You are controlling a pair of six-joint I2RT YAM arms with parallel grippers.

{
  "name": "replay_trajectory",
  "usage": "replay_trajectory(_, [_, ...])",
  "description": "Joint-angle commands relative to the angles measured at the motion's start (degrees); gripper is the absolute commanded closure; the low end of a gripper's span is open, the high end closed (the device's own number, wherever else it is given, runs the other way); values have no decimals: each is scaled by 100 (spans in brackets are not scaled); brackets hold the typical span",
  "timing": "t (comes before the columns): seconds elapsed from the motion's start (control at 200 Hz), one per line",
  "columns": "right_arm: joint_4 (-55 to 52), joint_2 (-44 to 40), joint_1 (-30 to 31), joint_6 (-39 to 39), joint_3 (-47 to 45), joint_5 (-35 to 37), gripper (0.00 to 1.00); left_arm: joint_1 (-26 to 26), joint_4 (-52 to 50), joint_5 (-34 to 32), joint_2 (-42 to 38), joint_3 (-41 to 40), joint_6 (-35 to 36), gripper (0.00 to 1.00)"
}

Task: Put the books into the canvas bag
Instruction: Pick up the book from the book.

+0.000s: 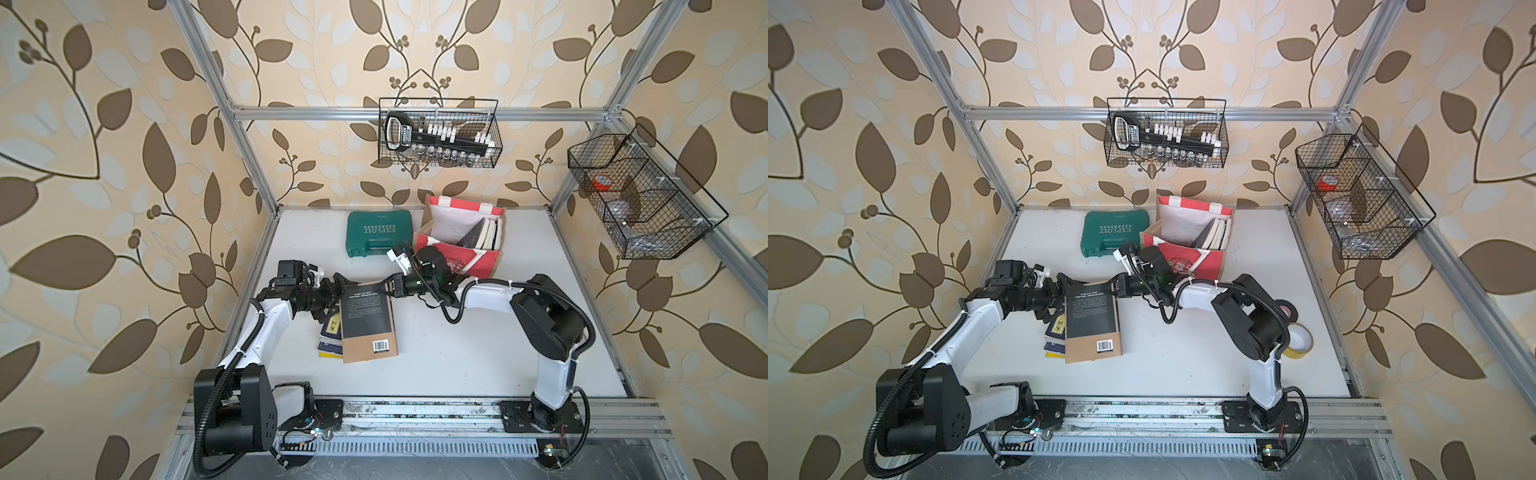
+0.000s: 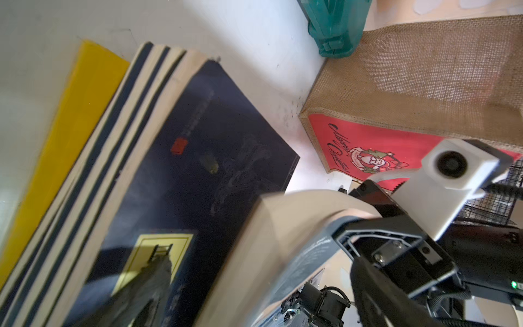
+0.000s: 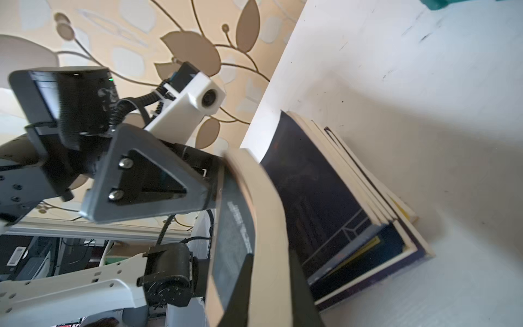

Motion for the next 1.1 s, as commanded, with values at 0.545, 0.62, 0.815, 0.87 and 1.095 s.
replay_trajectory(0.545, [-619, -2778, 0, -124, -439, 1370, 100, -658, 537, 1398, -1092, 540, 116, 1])
replay_trajectory(0.62, [-619, -2961, 0, -89, -409, 1363, 100, -819, 556, 1389, -1095, 587, 156, 1])
replay_trajectory(0.815, [-341, -3410, -222, 226, -494, 1233, 100, -1459, 813, 1430, -1269, 662, 144, 1])
replay_trajectory(0.87, [-232, -3490, -273, 352, -512, 1129, 100, -1625, 861, 1366, -1327, 675, 156, 1])
replay_trajectory(1.095, [573, -3783, -455, 949, -595, 632, 100, -1995, 1013, 1307, -1311, 700, 128, 1])
